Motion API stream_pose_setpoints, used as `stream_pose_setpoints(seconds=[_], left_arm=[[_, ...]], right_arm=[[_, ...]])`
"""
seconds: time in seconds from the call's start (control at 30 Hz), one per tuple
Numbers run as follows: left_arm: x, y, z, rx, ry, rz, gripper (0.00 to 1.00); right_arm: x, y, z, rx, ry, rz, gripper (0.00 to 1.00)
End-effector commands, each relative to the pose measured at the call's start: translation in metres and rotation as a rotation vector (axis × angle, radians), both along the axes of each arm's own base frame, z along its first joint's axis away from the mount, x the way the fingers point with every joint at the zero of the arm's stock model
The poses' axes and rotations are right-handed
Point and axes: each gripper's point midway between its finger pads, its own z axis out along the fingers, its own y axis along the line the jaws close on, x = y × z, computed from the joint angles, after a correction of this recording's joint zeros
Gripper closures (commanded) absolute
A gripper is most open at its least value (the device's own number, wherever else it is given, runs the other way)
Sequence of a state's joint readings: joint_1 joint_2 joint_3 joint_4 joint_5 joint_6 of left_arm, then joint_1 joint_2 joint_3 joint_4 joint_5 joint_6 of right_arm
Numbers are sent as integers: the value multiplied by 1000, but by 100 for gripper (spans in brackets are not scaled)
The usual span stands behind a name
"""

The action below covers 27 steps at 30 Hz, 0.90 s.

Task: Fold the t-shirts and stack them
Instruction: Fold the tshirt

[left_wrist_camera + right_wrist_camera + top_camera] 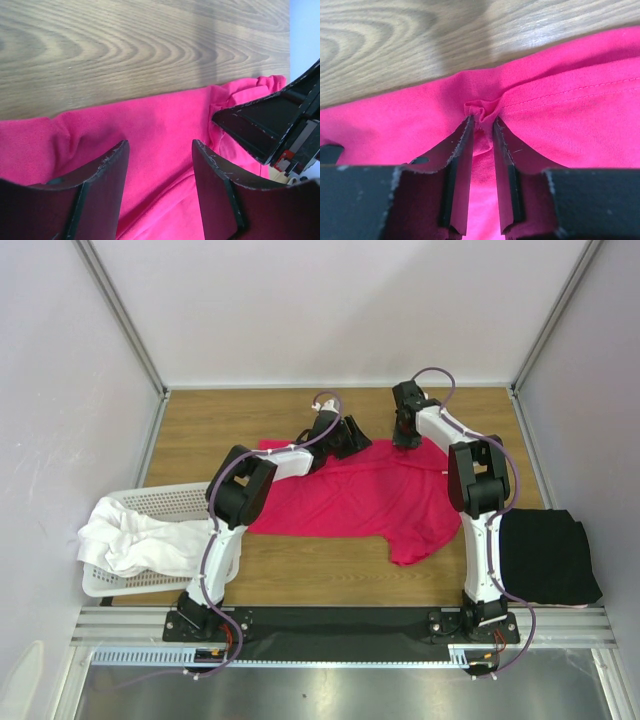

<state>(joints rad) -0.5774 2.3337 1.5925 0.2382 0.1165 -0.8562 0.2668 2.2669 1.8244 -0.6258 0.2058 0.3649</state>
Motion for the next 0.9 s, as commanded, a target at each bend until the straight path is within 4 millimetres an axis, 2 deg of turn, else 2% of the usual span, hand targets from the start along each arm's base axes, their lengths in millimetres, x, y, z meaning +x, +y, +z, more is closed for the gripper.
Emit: stream_pose_setpoints(seconds=[0.0,0.17,0.3,0.5,0.53,0.57,0.63,0.77,0.87], left_arm=[[4,0,-4,-31,3,17,41],[2,0,-14,-32,19,13,41],[2,1,-18,-30,27,16,41],[2,5,-21,-33,35,21,41],[1,4,-22,-35,37,17,41],[1,4,-22,-40,39,17,41],[1,4,-21,-43,39,18,41],[0,4,-20,-45,39,15,41],[0,5,-20,-47,38,15,41]], right_arm=[[2,2,34,-19,-49,-3,74],[-8,0,42,-35,-38,-12,75],[-16,-7,45,-55,-27,-32,84],[-24,-10,46,-56,-24,-44,80],[-24,-11,44,-54,-19,-45,83],[-24,-11,42,-57,-16,-46,91],[-25,-10,39,-59,-6,-43,100],[-27,-11,37,-59,-6,-40,100],[-22,-10,42,-44,-27,-40,94]])
